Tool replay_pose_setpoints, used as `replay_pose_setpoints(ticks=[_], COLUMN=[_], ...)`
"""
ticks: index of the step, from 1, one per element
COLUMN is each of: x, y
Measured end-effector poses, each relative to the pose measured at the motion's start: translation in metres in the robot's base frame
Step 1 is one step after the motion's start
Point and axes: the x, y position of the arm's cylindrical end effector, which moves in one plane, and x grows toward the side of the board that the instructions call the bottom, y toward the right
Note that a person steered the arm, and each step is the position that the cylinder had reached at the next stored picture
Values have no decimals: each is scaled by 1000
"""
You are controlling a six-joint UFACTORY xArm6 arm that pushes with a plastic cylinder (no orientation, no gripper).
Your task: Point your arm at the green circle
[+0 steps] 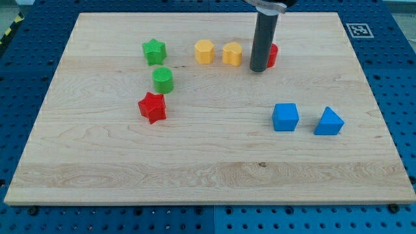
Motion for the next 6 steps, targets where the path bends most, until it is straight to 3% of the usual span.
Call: replay_pose_setpoints(ticks=[1, 2, 6], x=[11, 13, 4], y=[0, -36, -223])
